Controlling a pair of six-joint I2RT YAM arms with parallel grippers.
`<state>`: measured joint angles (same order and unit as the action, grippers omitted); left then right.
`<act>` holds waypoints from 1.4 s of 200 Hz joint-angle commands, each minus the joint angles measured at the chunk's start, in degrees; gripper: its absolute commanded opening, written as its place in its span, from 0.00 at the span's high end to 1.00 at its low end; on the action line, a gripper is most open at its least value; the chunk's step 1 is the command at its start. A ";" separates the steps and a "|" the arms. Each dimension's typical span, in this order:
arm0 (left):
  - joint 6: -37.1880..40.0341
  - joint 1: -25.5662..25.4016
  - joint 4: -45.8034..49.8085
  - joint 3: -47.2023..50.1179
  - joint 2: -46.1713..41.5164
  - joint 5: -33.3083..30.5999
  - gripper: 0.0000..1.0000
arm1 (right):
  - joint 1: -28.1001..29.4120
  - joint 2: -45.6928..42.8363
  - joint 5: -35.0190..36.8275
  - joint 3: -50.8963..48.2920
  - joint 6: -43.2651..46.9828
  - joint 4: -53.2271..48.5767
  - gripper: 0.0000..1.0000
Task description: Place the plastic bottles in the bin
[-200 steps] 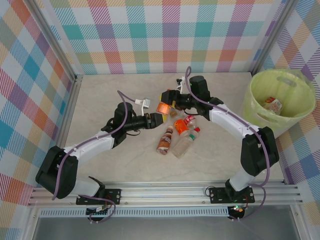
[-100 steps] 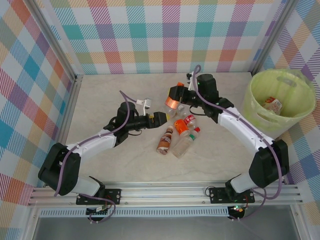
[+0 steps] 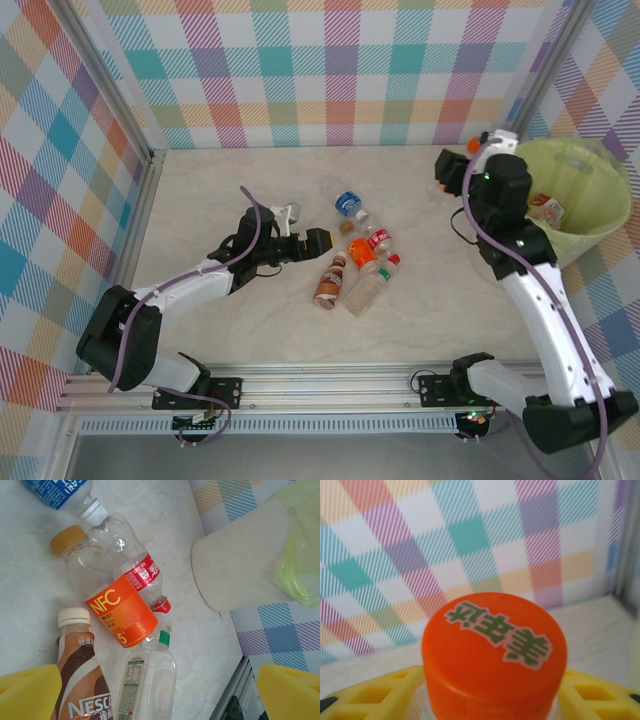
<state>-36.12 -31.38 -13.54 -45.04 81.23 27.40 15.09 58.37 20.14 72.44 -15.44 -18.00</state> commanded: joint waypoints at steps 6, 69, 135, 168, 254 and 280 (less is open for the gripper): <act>1.11 -0.35 0.54 -1.11 1.21 -0.67 0.00 | -2.26 -3.64 11.04 -0.80 9.91 11.03 0.45; 1.65 -0.62 1.62 -2.12 2.02 0.39 0.00 | -17.31 -2.68 11.73 -2.31 6.15 17.56 0.43; 3.05 -0.70 5.70 -1.62 0.42 -3.93 0.00 | -28.98 2.65 0.95 1.15 -2.95 5.56 0.41; 2.94 -0.70 5.98 -1.92 0.95 -3.93 0.00 | -31.04 5.36 -2.25 1.83 -3.74 1.12 0.39; 2.18 -0.70 11.39 -3.96 2.62 -7.33 0.00 | -32.54 9.66 -18.66 6.59 -6.20 -9.20 0.01; 2.37 -0.84 13.33 -4.74 2.97 -8.89 0.00 | -31.92 6.97 -31.40 4.75 -6.66 -5.86 0.00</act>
<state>-34.48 -31.77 -3.14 -47.81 83.37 20.69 -17.23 68.93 1.58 78.19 -20.84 -26.20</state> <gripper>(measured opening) 0.997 0.996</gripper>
